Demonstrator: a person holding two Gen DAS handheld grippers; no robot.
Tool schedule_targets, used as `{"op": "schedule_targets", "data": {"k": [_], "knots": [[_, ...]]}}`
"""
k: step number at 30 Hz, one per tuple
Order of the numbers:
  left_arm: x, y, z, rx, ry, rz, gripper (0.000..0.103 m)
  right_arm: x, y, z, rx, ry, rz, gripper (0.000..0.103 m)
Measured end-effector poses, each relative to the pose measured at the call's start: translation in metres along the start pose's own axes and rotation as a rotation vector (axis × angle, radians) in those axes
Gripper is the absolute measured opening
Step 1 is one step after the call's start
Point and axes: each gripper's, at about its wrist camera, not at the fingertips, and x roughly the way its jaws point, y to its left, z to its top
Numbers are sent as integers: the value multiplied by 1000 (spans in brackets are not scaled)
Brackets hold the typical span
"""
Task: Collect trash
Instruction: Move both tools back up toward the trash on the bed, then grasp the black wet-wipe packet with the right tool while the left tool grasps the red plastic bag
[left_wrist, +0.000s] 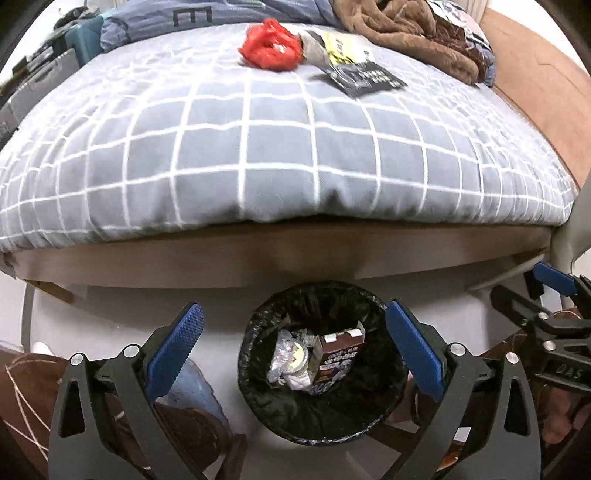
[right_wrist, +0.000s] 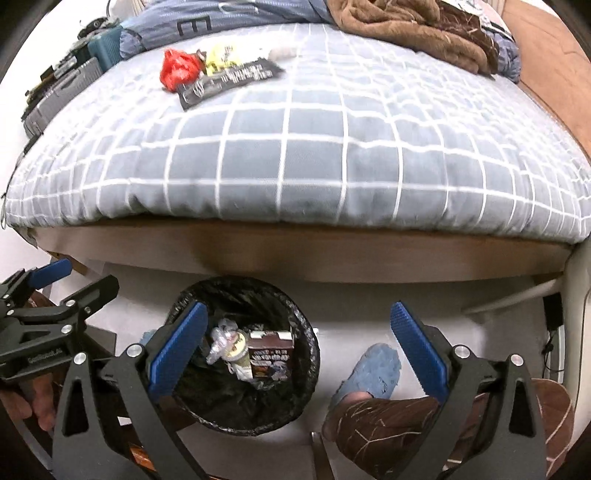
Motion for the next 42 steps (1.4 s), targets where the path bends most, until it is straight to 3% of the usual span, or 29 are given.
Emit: {"op": "schedule_targets", "data": {"k": [12, 23, 42], "knots": [[-33, 29, 46, -45, -67, 27, 97, -49, 22, 57, -33, -125, 23, 95], [-40, 47, 116, -63, -125, 54, 97, -41, 37, 129, -78, -154, 39, 95], [51, 53, 233, -82, -95, 28, 96, 43, 47, 209, -122, -115, 57, 95]]}}
